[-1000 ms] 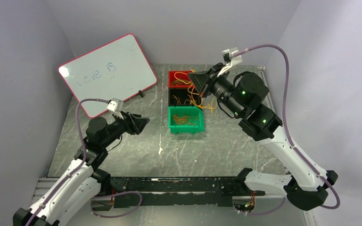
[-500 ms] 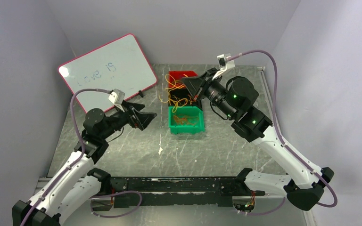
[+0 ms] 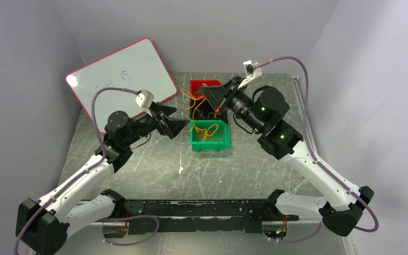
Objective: Untangle the cables
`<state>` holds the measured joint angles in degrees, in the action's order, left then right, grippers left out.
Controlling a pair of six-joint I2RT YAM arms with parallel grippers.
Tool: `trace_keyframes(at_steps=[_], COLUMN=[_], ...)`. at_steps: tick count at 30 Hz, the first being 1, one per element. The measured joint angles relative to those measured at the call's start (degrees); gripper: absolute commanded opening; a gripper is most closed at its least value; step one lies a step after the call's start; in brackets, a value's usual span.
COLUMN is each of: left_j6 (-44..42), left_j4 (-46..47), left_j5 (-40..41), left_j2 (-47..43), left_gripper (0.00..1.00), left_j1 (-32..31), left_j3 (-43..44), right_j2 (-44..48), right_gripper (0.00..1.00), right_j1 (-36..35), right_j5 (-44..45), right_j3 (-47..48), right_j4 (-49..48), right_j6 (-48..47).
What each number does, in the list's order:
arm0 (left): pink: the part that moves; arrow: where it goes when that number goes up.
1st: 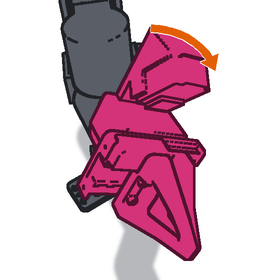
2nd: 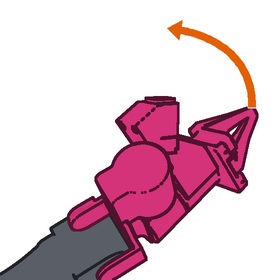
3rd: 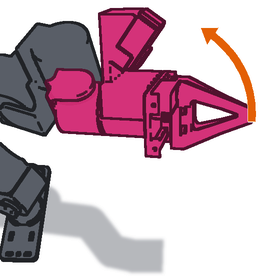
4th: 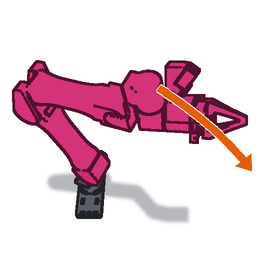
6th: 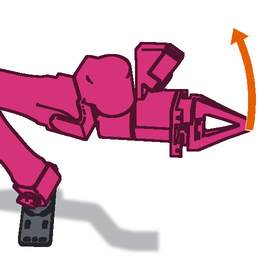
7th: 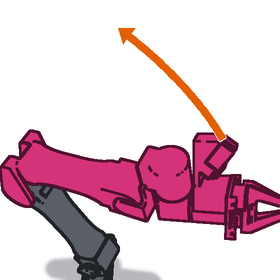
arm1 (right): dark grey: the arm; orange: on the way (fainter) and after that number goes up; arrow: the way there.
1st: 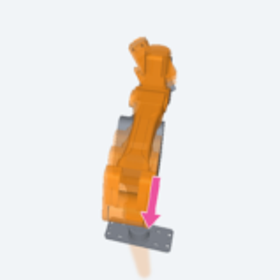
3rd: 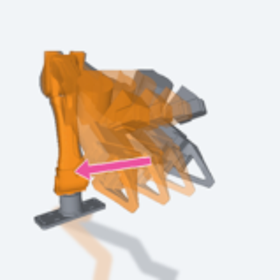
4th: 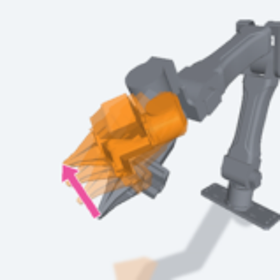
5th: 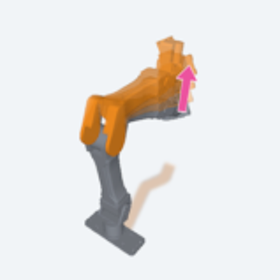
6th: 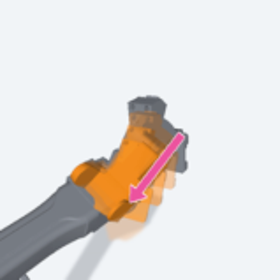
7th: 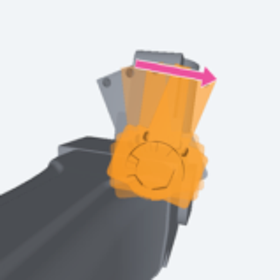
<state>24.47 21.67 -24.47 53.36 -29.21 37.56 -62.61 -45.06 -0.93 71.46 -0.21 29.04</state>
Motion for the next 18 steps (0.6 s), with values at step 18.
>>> trace_keyframes(at_steps=[18], left_j6=[-5.7], left_j4=[9.0], left_j5=[9.5], left_j2=[14.2], left_gripper=[0.99], left_j1=[-5.4], left_j3=[6.1], right_j2=[-0.2], right_gripper=[0.0], right_j1=[0.0], right_j5=[-4.7], right_j3=[-1.0], right_j4=[-4.0], right_j6=[5.3])
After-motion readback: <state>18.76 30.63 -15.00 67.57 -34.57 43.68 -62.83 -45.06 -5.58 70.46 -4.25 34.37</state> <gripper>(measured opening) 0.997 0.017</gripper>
